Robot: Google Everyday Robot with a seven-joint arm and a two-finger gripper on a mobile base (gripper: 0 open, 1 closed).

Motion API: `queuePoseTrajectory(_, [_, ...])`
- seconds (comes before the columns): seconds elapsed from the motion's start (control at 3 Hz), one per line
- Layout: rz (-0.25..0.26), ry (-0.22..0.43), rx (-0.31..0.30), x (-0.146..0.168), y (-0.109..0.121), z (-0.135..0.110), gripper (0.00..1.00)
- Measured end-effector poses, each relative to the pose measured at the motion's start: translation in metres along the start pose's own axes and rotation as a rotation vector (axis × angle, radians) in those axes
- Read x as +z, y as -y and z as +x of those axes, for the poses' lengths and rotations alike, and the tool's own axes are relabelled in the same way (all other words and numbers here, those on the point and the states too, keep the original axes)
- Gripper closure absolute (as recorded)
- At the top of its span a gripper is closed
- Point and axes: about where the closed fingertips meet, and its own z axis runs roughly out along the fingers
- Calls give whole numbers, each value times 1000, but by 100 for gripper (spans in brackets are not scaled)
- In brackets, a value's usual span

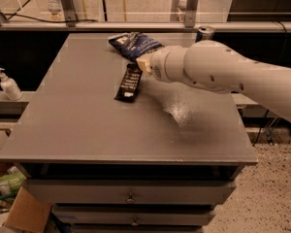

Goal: Move rxbar chocolate near blue chip bag

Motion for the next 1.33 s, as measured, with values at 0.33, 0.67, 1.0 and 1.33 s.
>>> queuePoseTrajectory(0.33, [84,-2,3,4,39,0,100])
queuePoseTrajectory(0.67, [140,-11,7,9,65,4,100])
queuePoseTrajectory(1.0, [183,-21,17,10,83,8,100])
queuePoseTrajectory(1.33, [211,-30,30,10,92,12,83])
